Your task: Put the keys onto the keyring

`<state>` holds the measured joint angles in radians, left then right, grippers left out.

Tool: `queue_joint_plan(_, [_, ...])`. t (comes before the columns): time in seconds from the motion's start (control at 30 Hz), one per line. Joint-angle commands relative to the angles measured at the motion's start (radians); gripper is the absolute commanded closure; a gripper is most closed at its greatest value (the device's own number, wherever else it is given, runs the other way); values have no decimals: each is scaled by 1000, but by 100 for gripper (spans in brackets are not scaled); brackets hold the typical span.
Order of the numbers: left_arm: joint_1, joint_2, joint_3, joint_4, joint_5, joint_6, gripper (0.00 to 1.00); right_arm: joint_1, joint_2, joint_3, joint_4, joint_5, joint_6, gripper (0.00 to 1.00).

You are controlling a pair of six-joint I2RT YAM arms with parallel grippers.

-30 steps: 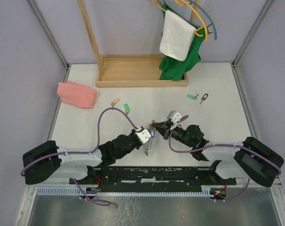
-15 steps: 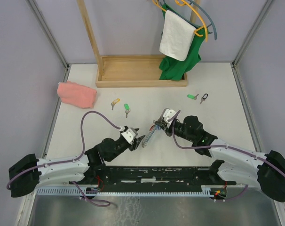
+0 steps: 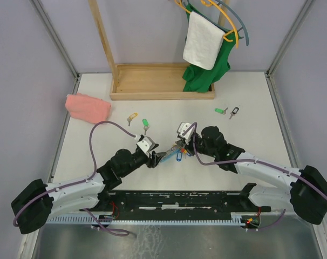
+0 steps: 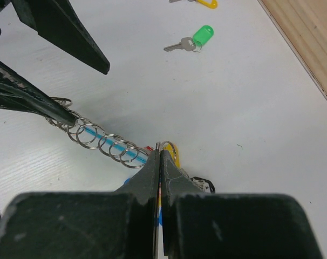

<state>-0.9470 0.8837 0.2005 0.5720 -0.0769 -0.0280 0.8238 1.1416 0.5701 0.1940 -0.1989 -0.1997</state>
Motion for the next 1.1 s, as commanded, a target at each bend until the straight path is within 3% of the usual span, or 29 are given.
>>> queue_joint_plan(0.0, [77,55,63,47,185,-75,41,-2,6,71,2,-3,-13,99])
queue_joint_plan(0.23, [100,155,92,73,317,-94,39,-2,41,109,-29,-1,-5,98])
queue_joint_plan(0.63, [100,256,122,57,270,-105,35,-2,106,172,-100,40,67,93])
queue_joint_plan(0.93, [100,380,180,92,326,-179,49,-5,112,186,-251,233,188,85])
queue_joint_plan(1.07, [101,398,188,110,334,-206,49,-7,83,156,-301,285,236,83])
